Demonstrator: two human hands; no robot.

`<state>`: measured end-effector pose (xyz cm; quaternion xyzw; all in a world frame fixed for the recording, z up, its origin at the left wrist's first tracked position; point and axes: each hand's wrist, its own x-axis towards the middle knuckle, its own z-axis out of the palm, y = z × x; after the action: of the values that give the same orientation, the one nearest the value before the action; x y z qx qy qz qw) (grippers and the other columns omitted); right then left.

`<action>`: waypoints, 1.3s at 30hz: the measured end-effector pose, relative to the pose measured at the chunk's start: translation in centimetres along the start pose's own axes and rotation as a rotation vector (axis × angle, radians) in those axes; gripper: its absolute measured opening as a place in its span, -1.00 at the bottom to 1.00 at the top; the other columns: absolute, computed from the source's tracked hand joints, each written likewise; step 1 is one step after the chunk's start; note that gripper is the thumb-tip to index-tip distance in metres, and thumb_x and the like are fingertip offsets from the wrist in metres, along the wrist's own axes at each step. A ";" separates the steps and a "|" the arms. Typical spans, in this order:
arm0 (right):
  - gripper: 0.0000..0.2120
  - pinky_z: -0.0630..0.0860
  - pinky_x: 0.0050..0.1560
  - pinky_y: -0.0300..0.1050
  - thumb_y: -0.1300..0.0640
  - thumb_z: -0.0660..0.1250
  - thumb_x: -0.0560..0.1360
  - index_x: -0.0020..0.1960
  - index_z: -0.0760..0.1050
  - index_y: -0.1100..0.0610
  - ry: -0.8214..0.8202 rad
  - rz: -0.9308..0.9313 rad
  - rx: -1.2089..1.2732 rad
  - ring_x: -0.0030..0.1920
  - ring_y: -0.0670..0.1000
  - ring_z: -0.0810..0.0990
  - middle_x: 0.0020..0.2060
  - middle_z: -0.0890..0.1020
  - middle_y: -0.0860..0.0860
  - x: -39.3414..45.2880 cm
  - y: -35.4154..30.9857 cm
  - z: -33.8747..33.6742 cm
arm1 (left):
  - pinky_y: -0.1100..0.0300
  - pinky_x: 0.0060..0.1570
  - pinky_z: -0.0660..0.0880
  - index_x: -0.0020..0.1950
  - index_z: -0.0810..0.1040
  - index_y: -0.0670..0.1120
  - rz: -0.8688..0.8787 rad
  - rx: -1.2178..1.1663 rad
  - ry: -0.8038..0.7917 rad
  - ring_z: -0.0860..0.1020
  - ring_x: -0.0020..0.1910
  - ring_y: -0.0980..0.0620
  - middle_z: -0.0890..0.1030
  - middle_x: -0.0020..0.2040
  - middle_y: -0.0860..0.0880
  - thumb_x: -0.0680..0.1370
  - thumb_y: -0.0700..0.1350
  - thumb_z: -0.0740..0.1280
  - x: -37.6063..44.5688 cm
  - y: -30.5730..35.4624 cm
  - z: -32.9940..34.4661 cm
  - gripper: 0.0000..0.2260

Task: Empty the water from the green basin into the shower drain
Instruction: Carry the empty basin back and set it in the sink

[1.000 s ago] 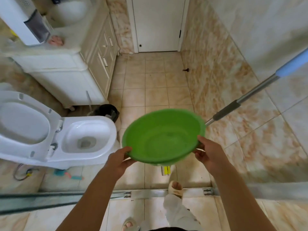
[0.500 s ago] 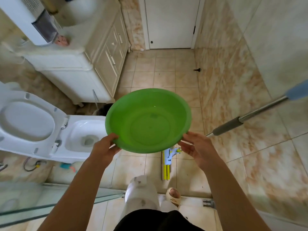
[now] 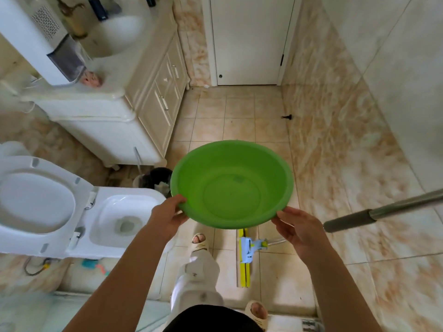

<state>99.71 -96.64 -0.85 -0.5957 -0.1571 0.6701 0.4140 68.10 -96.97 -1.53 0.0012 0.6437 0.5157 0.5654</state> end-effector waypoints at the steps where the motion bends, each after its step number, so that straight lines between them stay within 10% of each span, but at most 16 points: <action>1: -0.74 0.56 -0.21 -0.11 0.39 0.42 0.39 0.08 0.57 0.27 0.013 -0.005 0.004 -0.21 0.08 0.69 -0.28 0.73 0.10 1.2 -0.3 0.8 | 0.04 -0.27 0.61 0.04 0.54 -0.25 -0.013 0.012 -0.015 0.60 -0.06 -0.11 0.61 0.02 -0.23 0.45 -0.35 0.37 1.5 1.0 0.6 -0.83; 11: -0.72 0.60 -0.31 -0.17 0.42 0.44 0.34 0.03 0.55 0.31 -0.004 0.001 -0.067 -0.29 0.07 0.71 -0.29 0.72 0.15 10.2 -4.8 16.0 | 0.20 -0.49 0.56 -0.07 0.56 -0.24 -0.099 0.010 -0.048 0.57 -0.20 -0.08 0.61 -0.15 -0.19 0.48 -0.36 0.34 14.3 13.3 0.0 -0.92; 22: -0.63 0.59 -0.31 -0.17 0.32 0.50 0.21 0.00 0.56 0.29 -0.165 -0.020 -0.154 -0.25 0.09 0.71 -0.25 0.72 0.18 17.5 -8.1 32.9 | 0.04 -0.33 0.64 0.24 0.47 -0.27 -0.066 -0.106 -0.003 0.58 -0.05 -0.17 0.55 0.20 -0.29 0.50 -0.34 0.34 23.0 25.9 -5.2 -0.69; 39: -0.67 0.56 -0.35 -0.21 0.35 0.49 0.17 -0.07 0.57 0.27 -0.259 -0.005 -0.043 -0.24 0.10 0.68 -0.26 0.69 0.19 29.9 -16.5 37.9 | 0.08 -0.33 0.61 0.14 0.52 -0.30 -0.056 -0.135 0.026 0.62 -0.10 -0.15 0.61 0.05 -0.25 0.48 -0.31 0.37 32.0 32.8 3.6 -0.75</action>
<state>72.20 -53.71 -0.07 -0.5127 -0.2250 0.7367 0.3791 40.09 -60.53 -2.29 -0.0616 0.6144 0.5420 0.5701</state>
